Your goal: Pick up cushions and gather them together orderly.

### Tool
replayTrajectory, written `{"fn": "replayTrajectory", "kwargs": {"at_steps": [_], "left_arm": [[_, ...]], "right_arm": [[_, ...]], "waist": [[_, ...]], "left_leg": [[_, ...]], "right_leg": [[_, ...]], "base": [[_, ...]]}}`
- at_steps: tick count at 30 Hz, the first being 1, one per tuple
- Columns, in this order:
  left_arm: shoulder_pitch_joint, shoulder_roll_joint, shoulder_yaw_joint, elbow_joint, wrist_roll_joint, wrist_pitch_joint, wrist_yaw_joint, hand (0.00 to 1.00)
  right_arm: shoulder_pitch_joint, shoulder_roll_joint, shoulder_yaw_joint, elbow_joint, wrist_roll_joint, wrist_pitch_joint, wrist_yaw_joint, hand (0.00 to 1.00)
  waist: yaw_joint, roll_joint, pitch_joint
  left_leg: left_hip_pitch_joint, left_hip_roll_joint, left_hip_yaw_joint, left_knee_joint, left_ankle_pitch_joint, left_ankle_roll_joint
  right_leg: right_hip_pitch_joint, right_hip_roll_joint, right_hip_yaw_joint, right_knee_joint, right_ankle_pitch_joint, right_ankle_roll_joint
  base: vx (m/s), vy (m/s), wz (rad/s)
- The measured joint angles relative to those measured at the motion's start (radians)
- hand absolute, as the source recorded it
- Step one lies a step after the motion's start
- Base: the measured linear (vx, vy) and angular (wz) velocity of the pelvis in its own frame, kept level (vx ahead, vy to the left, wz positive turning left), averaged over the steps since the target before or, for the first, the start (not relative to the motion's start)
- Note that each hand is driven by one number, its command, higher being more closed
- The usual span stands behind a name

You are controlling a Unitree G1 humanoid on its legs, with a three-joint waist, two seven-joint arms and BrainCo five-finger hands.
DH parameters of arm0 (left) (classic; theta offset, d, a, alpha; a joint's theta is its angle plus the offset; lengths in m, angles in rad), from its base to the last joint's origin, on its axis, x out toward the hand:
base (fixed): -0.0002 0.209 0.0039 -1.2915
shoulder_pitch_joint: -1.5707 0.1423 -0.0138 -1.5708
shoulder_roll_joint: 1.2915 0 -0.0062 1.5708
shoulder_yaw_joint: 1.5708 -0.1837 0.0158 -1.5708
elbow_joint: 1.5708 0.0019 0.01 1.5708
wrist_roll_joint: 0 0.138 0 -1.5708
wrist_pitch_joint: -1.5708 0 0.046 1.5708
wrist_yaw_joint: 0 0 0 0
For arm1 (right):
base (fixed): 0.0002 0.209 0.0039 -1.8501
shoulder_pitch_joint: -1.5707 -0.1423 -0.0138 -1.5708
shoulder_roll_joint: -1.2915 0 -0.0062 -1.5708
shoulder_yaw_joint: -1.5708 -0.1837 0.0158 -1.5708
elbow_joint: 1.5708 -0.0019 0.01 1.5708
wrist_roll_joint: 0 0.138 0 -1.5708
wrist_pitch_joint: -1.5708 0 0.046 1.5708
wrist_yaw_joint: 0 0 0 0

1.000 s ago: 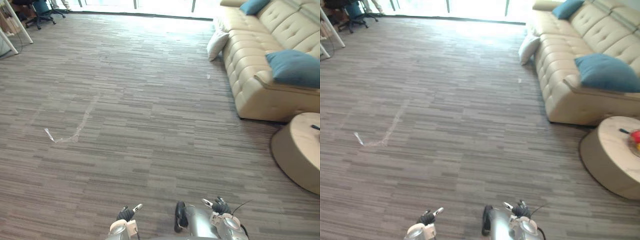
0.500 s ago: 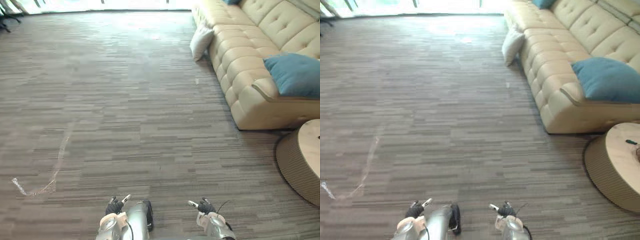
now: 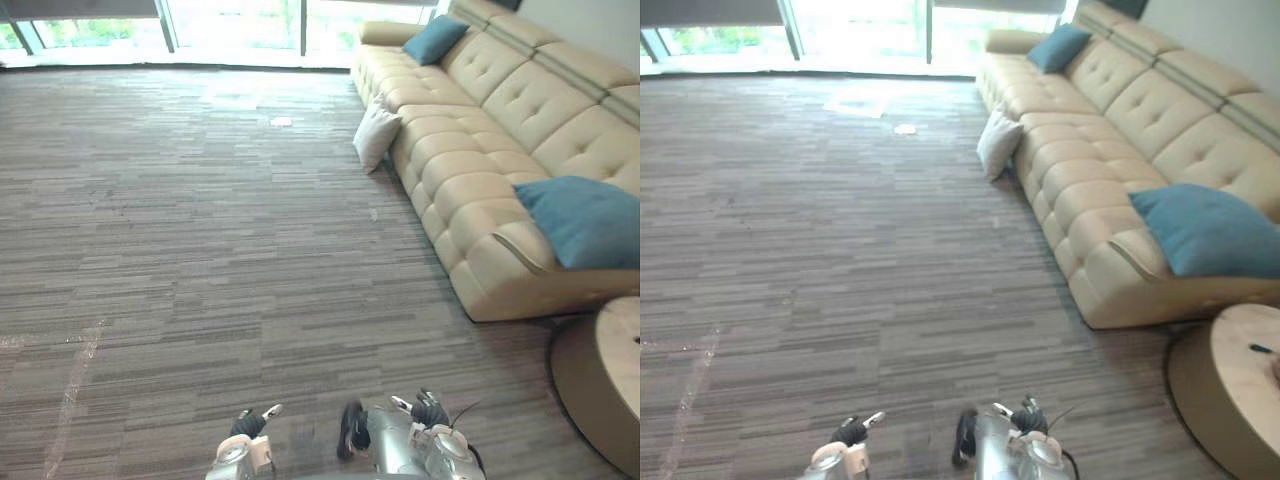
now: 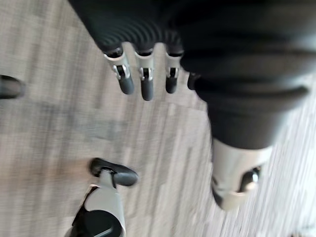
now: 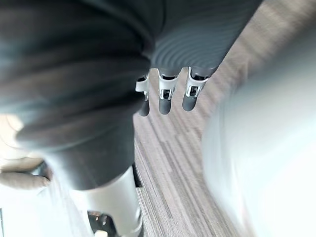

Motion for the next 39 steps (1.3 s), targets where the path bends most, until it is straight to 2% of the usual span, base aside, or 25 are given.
{"fn": "replayTrajectory", "kwargs": {"at_steps": [1, 2, 3, 4, 6, 9, 11, 12, 13, 14, 17, 20, 21, 22, 24, 27, 30, 31, 32, 33, 34, 35, 36, 37, 39], "left_arm": [[-0.002, -0.006, 0.008, -0.001, 0.003, 0.000, 0.000, 0.00], [-0.003, -0.007, 0.012, -0.005, 0.003, -0.001, 0.000, 0.00], [-0.001, -0.006, 0.037, -0.012, 0.004, -0.001, 0.000, 0.00], [-0.002, -0.003, 0.051, -0.021, 0.004, -0.001, 0.003, 0.00], [0.007, 0.013, 0.052, -0.057, -0.001, -0.006, 0.003, 0.00], [0.027, 0.032, 0.046, -0.112, -0.006, -0.021, 0.003, 0.00], [0.036, 0.031, 0.056, -0.120, -0.006, -0.022, 0.004, 0.00], [0.045, 0.028, 0.068, -0.121, -0.019, -0.024, 0.005, 0.00], [0.049, 0.033, 0.069, -0.121, -0.035, -0.025, 0.005, 0.00], [0.049, 0.047, 0.067, -0.122, -0.035, -0.024, 0.005, 0.00], [0.046, 0.064, 0.062, -0.117, -0.034, -0.023, 0.005, 0.00], [0.061, 0.071, 0.035, -0.103, -0.034, -0.017, 0.005, 0.00], [0.048, 0.073, 0.026, -0.088, -0.034, -0.014, 0.005, 0.00], [0.039, 0.077, 0.025, -0.073, -0.034, -0.012, 0.007, 0.00], [0.037, 0.072, 0.024, -0.056, -0.034, -0.006, 0.010, 0.00], [0.024, 0.067, 0.010, -0.035, -0.034, 0.000, 0.011, 0.00], [0.009, 0.037, 0.005, -0.020, -0.032, 0.000, 0.009, 0.00], [0.013, 0.035, 0.008, -0.023, -0.031, 0.000, 0.006, 0.00], [0.015, 0.027, 0.007, -0.018, -0.029, 0.002, 0.007, 0.00], [0.020, 0.019, 0.008, -0.018, -0.025, 0.001, 0.005, 0.00], [0.019, 0.003, 0.016, -0.025, -0.023, 0.000, 0.003, 0.00], [0.018, -0.007, 0.049, -0.029, -0.025, 0.000, 0.004, 0.00], [0.020, -0.005, 0.059, -0.028, -0.025, 0.001, 0.003, 0.00], [0.015, -0.004, 0.072, -0.033, -0.025, 0.001, 0.004, 0.00], [0.016, 0.010, 0.074, -0.062, -0.026, -0.002, 0.003, 0.00]], "right_arm": [[-0.003, -0.003, 0.000, -0.002, 0.000, -0.001, 0.001, 0.00], [-0.004, -0.005, 0.000, -0.004, 0.000, -0.001, 0.001, 0.00], [-0.022, -0.018, 0.003, 0.004, 0.002, 0.004, -0.003, 0.00], [-0.027, -0.010, 0.006, 0.014, 0.004, 0.009, -0.006, 0.00], [-0.030, 0.019, 0.021, 0.043, 0.008, 0.012, -0.010, 0.00], [-0.028, 0.056, 0.051, 0.057, 0.034, 0.024, -0.017, 0.00], [-0.030, 0.069, 0.049, 0.056, 0.034, 0.024, -0.020, 0.00], [-0.027, 0.070, 0.050, 0.058, 0.033, 0.025, -0.021, 0.00], [-0.019, 0.072, 0.055, 0.064, 0.033, 0.025, -0.023, 0.00], [-0.021, 0.073, 0.074, 0.074, 0.031, 0.028, -0.019, 0.00], [-0.006, 0.074, 0.067, 0.071, 0.031, 0.026, -0.019, 0.00], [0.003, 0.064, 0.068, 0.060, 0.028, 0.020, -0.018, 0.00], [0.020, 0.064, 0.076, 0.043, 0.024, 0.019, -0.012, 0.00], [0.036, 0.063, 0.076, 0.038, 0.024, 0.018, -0.010, 0.00], [0.045, 0.060, 0.062, -0.019, 0.024, 0.015, -0.008, 0.00], [0.043, 0.058, 0.037, -0.043, 0.022, -0.003, -0.004, 0.00], [0.033, 0.039, 0.006, -0.033, 0.027, -0.002, 0.001, 0.00], [0.035, 0.037, 0.007, -0.020, 0.029, -0.001, -0.001, 0.00], [0.026, 0.020, 0.009, -0.016, 0.029, 0.000, 0.001, 0.00], [0.022, 0.007, 0.012, -0.011, 0.029, 0.000, 0.001, 0.00], [0.017, -0.004, 0.017, -0.004, 0.028, 0.002, 0.001, 0.00], [0.005, -0.012, 0.022, -0.004, 0.029, 0.005, -0.001, 0.00], [-0.007, -0.014, 0.024, 0.005, 0.030, 0.008, -0.004, 0.00], [-0.022, -0.003, 0.026, 0.026, 0.031, 0.016, -0.008, 0.00], [-0.021, 0.023, 0.043, 0.050, 0.031, 0.022, -0.012, 0.00]], "waist": [[0.002, 0.015, 0.009], [0.002, 0.019, 0.012], [0.005, 0.052, 0.045], [0.011, 0.058, 0.059], [0.041, 0.017, 0.074], [0.068, -0.011, 0.055], [0.082, -0.013, 0.055], [0.092, -0.011, 0.049], [0.107, -0.025, 0.028], [0.105, -0.055, 0.009], [0.103, -0.089, -0.007], [0.105, -0.090, -0.009], [0.095, -0.088, -0.008], [0.090, -0.086, 0.002], [0.073, -0.073, 0.006], [0.040, -0.075, 0.008], [0.024, -0.069, 0.006], [0.017, -0.076, 0.004], [0.003, -0.053, 0.004], [0.004, -0.027, -0.003], [0.007, 0.001, -0.004], [0.007, 0.031, 0.003], [0.014, 0.041, 0.014], [0.020, 0.052, 0.031], [0.040, 0.021, 0.049]], "left_leg": [[-0.079, 0.008, -0.026, 0.190, 0.088, -0.050], [-0.104, 0.011, -0.035, 0.242, 0.121, -0.057], [-0.274, 0.054, -0.058, 0.605, 0.368, -0.163], [-0.362, 0.087, -0.032, 0.767, 0.317, -0.112], [-0.480, 0.105, 0.011, 0.829, 0.214, -0.047], [-0.685, 0.129, 0.083, 0.574, 0.117, -0.028], [-0.724, 0.110, 0.098, 0.260, 0.138, -0.034], [-0.731, 0.091, 0.078, 0.092, 0.243, -0.040], [-0.722, 0.060, 0.082, 0.083, 0.321, -0.009], [-0.720, 0.035, 0.101, 0.080, 0.298, 0.000], [-0.679, 0.002, 0.150, 0.157, 0.229, 0.098], [-0.517, -0.035, 0.172, 0.098, 0.159, 0.098], [-0.432, -0.057, 0.159, 0.049, 0.095, 0.085], [-0.367, -0.076, 0.159, 0.018, 0.056, 0.086], [-0.255, -0.078, 0.158, -0.033, 0.011, 0.093], [-0.122, -0.077, 0.125, -0.122, -0.022, 0.092], [-0.001, -0.074, 0.063, -0.201, -0.037, 0.085], [0.026, -0.079, -0.004, -0.165, -0.038, 0.082], [0.026, -0.054, -0.043, -0.089, -0.039, 0.079], [-0.008, -0.032, -0.060, 0.007, -0.025, 0.055], [-0.106, -0.011, -0.075, 0.233, 0.051, -0.041], [-0.206, 0.008, -0.097, 0.448, 0.185, -0.093], [-0.274, 0.035, -0.095, 0.583, 0.223, -0.122], [-0.344, 0.072, -0.062, 0.729, 0.210, -0.100], [-0.442, 0.103, -0.012, 0.797, 0.168, -0.075]], "right_leg": [[0.028, 0.012, 0.005, 0.009, -0.046, 0.008], [0.042, 0.016, 0.007, 0.006, -0.055, 0.010], [0.162, 0.044, 0.026, -0.063, -0.098, 0.004], [0.255, 0.062, 0.038, -0.108, -0.125, 0.000], [0.398, 0.054, 0.070, -0.186, -0.161, 0.006], [0.563, 0.027, 0.114, -0.313, -0.187, 0.049], [0.638, -0.007, 0.149, -0.370, -0.213, 0.089], [0.685, -0.027, 0.176, -0.400, -0.230, 0.105], [0.706, -0.055, 0.211, -0.411, -0.239, 0.111], [0.700, -0.090, 0.217, -0.399, -0.229, 0.102], [0.661, -0.152, 0.287, -0.256, -0.097, 0.166], [0.504, -0.169, 0.347, 0.178, 0.077, 0.241], [0.379, -0.163, 0.341, 0.436, 0.072, 0.240], [0.282, -0.151, 0.333, 0.581, 0.006, 0.225], [0.139, -0.125, 0.231, 0.640, -0.101, 0.176], [0.014, -0.115, 0.040, 0.426, -0.164, 0.143], [-0.026, -0.057, 0.004, 0.043, -0.094, 0.129], [-0.016, -0.032, 0.052, -0.003, -0.010, 0.046], [0.007, -0.020, 0.051, 0.032, 0.012, 0.007], [0.024, -0.015, 0.035, 0.042, -0.018, 0.004], [0.056, -0.002, 0.028, 0.043, -0.068, 0.003], [0.107, 0.018, 0.031, 0.013, -0.094, -0.002], [0.153, 0.038, 0.037, -0.016, -0.105, -0.012], [0.248, 0.061, 0.054, -0.065, -0.124, -0.019], [0.384, 0.055, 0.069, -0.143, -0.135, -0.021]], "base": [[0.94, -0.137, -0.07], [0.92, -0.082, -0.18], [0.90, -0.020, -0.22], [0.73, 0.046, -0.26], [0.60, 0.009, -0.25], [0.77, 0.069, -0.45], [0.66, 0.193, -0.59], [0.77, 0.320, -0.78], [0.78, 0.344, -0.61], [0.94, 0.431, -0.36], [0.73, 0.344, -0.20], [0.55, 0.255, -0.42], [0.48, 0.187, -0.27], [0.55, 0.180, -0.23], [0.48, 0.098, -0.09], [0.40, 0.042, 0.35], [0.74, -0.063, 0.71], [0.77, -0.131, 0.84], [0.79, -0.137, 0.71], [0.77, -0.131, 0.43], [0.91, -0.124, 0.14], [0.75, -0.078, -0.04], [0.75, -0.029, -0.31], [0.59, -0.002, -0.33], [0.69, -0.014, -0.27]]}}
